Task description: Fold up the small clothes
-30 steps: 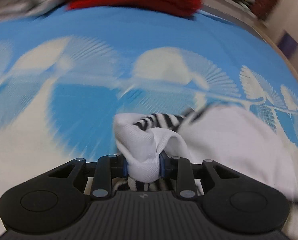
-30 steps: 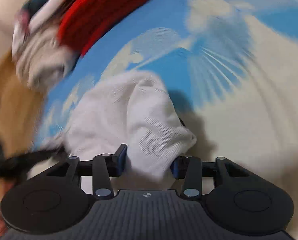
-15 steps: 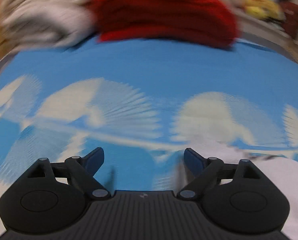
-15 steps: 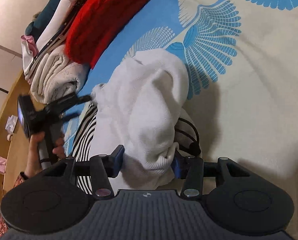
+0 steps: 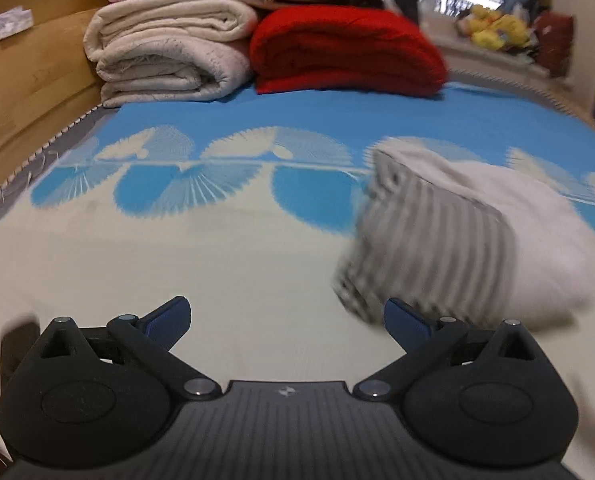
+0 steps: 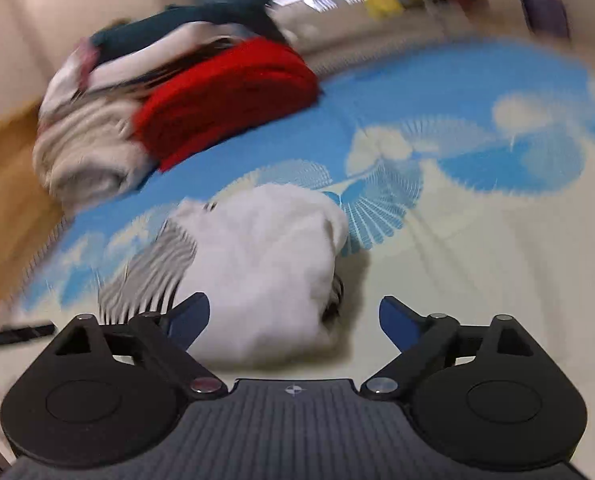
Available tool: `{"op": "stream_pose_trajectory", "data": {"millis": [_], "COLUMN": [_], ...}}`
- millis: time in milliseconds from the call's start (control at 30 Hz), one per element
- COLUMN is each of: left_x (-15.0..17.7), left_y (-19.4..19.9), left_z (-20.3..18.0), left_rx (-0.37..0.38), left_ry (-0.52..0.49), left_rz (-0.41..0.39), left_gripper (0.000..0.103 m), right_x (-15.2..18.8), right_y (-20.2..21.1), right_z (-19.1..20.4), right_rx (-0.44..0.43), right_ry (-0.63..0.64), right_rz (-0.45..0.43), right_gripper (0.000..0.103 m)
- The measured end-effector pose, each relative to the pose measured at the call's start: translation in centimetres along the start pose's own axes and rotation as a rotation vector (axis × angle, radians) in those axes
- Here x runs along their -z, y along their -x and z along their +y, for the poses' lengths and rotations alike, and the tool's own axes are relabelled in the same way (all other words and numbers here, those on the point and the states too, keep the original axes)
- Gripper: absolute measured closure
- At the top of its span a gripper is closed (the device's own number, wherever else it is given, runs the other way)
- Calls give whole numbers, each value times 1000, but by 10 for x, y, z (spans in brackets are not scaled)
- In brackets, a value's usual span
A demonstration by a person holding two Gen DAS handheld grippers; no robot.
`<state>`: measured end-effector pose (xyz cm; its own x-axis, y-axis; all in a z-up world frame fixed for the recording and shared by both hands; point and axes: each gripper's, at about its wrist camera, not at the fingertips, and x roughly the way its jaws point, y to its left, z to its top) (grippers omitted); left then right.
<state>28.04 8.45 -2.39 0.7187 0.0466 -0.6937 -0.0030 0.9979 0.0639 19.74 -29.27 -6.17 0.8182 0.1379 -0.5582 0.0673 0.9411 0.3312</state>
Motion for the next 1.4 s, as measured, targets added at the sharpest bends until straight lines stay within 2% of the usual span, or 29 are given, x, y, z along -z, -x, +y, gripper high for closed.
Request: {"op": "stream_pose_trajectory", "data": {"millis": [67,133,267,300,400,500,600,833,1200,1400], "left_x": [35,66,111,113,117,123,128,126,124,124], "left_y": [27,47,65,66,76,81,81,81,77,76], "left_z": [-9,-22,-53,-59,-69,-75,-77,-74,-72,-72], "left_rx": [30,36,11,11,80,90,101,76,55,52], "left_ry": [16,34,-63,-79,-88,-80,-81,-70,-73,-80], "left_rz": [-9,-31,-57,-56,-86,-94,-68,-72,-60,-61], "left_gripper": [0,0,0,0,0,0,0,0,0,0], "right_x": [35,66,108,114,124,128,130,133,140,139], "right_y": [24,40,67,73,88,93,94,91,86,84], "right_z": [17,20,29,33,41,44,45,45,55,55], "right_rx": [11,8,82,91,98,90,90,89,69,74], "right_ry": [102,138,213,237,317,336,327,308,380,367], "right_rz": [-9,34,10,-15,-97,-134,-137,-111,-106,-104], "right_gripper": [8,8,8,8,8,8,8,8,8,8]}}
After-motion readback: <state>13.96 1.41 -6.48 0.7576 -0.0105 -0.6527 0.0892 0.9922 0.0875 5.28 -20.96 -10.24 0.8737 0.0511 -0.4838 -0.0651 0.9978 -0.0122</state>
